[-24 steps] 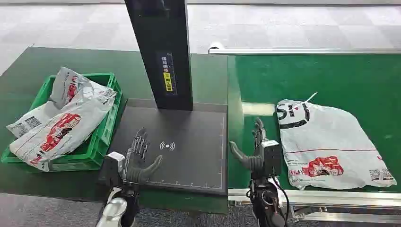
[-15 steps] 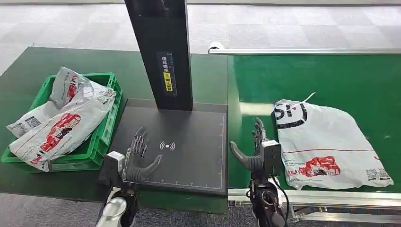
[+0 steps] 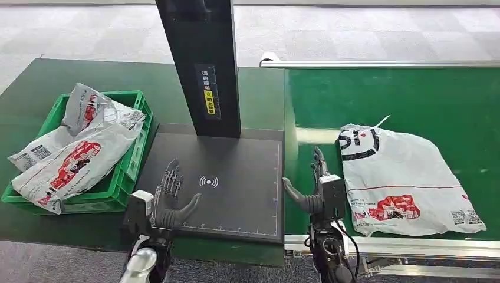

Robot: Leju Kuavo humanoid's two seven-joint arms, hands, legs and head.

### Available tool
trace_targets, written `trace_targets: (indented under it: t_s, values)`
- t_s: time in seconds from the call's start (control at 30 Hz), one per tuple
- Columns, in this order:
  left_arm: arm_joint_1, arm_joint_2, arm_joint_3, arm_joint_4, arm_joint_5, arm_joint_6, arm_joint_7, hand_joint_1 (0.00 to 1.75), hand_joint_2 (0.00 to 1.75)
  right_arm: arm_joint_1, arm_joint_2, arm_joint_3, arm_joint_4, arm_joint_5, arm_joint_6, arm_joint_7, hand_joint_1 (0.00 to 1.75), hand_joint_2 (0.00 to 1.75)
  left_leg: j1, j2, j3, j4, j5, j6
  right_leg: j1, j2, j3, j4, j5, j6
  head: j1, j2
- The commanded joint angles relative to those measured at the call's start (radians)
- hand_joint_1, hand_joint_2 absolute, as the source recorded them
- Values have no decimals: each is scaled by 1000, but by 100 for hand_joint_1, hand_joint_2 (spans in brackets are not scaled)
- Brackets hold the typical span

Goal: Moved the parcel from conveyor to table for the left to box.

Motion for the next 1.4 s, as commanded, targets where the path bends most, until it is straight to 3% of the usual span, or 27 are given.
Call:
trace_targets:
  t_s: [0.03, 0.13, 0.17, 0.2, 0.3, 0.33, 0.47, 0.63, 0.97, 1.4]
  values:
    - [28, 9, 16, 5, -6, 0, 14, 0, 175, -41, -55, 60, 68, 165, -44, 119, 0, 175, 0, 1, 2, -1, 0, 0, 0, 2, 1, -1, 1, 0, 0, 0]
    - [36, 9, 12, 4, -8, -1, 14, 0, 175, -45, -74, 87, 84, 294, -116, 185, 0, 175, 0, 0, 2, -1, 0, 0, 0, 1, 2, -1, 0, 0, 0, 0]
    - [39, 9, 12, 2, -8, -1, 14, 0, 175, -52, -91, 121, 96, 396, -157, 234, 0, 175, 0, 0, 3, -2, 0, 0, 0, 2, 3, -2, 0, 0, 0, 0]
    - [39, 6, 13, 0, -8, -2, 16, 0, 175, -64, -118, 179, 118, 650, -238, 363, 0, 175, 0, 1, 3, -1, 0, 0, 0, 2, 2, -1, 0, 0, 0, 0]
    - [33, 0, 15, 8, -11, -4, 20, 0, 175, -47, -121, 142, 113, 860, -247, 451, 0, 175, 0, 1, 2, -1, 0, 0, 0, 2, 2, -2, 1, 0, 0, 0]
    - [28, -5, 14, 14, -16, -14, 29, 0, 175, -13, -127, 106, 107, 968, -235, 537, 0, 175, 0, 0, 3, -2, 0, 1, 0, 1, 3, -2, 1, 0, 0, 0]
    - [19, -12, 12, 23, -19, -19, 33, 0, 175, 22, -118, 32, 140, 1033, -242, 505, 0, 175, 0, -5, 4, -2, 1, 0, 0, -3, 4, -3, 0, 0, 0, 0]
    - [39, -3, 13, 12, -23, -13, 32, 0, 175, 10, -95, -2, 171, 1133, -221, 525, 0, 175, 0, 0, 2, -1, 0, 0, 0, 0, 2, -1, 0, 0, 0, 0]
    - [41, -5, 13, 9, -23, -14, 32, 0, 175, 2, -97, -6, 192, 1179, -215, 550, 0, 175, 0, 0, 3, -2, 0, 0, 0, 1, 3, -2, 0, 0, 0, 0]
    - [56, -1, 26, 6, -23, -8, 35, 0, 175, 30, -137, -199, 207, 1122, -108, 562, 0, 175, -1, -1, 3, -1, 0, 0, -1, 0, 3, -1, 0, 0, 0, 0]
